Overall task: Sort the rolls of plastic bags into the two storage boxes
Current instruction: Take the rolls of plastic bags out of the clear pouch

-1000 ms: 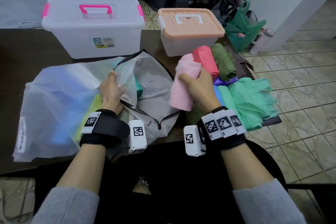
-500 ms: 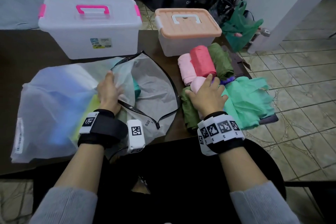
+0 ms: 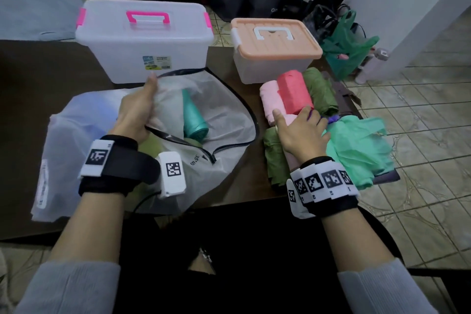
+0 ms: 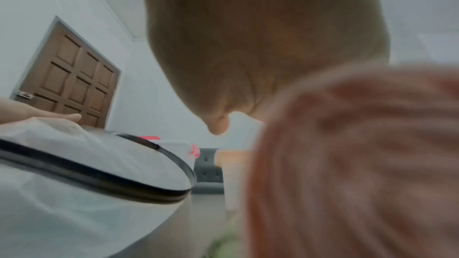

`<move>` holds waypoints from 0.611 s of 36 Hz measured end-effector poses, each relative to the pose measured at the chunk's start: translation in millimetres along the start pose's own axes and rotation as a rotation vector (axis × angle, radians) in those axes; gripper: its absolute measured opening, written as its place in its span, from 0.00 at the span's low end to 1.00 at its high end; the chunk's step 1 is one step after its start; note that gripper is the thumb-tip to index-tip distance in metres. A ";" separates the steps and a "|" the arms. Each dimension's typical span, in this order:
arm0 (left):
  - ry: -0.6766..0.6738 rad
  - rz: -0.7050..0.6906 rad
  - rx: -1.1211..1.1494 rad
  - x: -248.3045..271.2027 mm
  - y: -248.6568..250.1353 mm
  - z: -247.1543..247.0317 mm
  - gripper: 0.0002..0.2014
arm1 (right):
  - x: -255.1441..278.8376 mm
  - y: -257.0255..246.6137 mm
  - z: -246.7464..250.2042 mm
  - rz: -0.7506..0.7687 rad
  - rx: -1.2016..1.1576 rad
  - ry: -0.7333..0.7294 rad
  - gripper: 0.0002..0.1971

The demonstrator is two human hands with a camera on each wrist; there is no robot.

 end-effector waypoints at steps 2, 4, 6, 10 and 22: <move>0.029 0.002 0.006 -4.7 2.1 9.4 0.18 | 8.3 -11.3 10.6 0.051 -0.030 0.060 0.41; 0.061 -0.005 0.000 -5.0 2.3 14.8 0.16 | 15.9 -28.4 18.8 0.143 -0.126 0.077 0.37; 0.121 0.005 -0.006 -3.7 -0.3 18.6 0.16 | 22.4 -50.7 22.6 0.279 -0.261 0.048 0.30; 0.203 0.013 -0.047 0.7 -6.9 24.2 0.20 | 39.2 -92.1 14.1 0.473 -0.418 -0.136 0.17; 0.207 0.090 -0.032 8.4 -27.3 18.4 0.22 | 56.5 -142.9 -75.1 0.389 -0.177 -0.585 0.23</move>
Point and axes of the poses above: each hand's wrist, its own x-axis away from the middle knuckle, its own z-axis out of the back of the hand, y = z × x, the point moved 5 cm from there along -x, towards the middle knuckle, and after that the axes turned 14 degrees about -z, right-handed, at the moved point
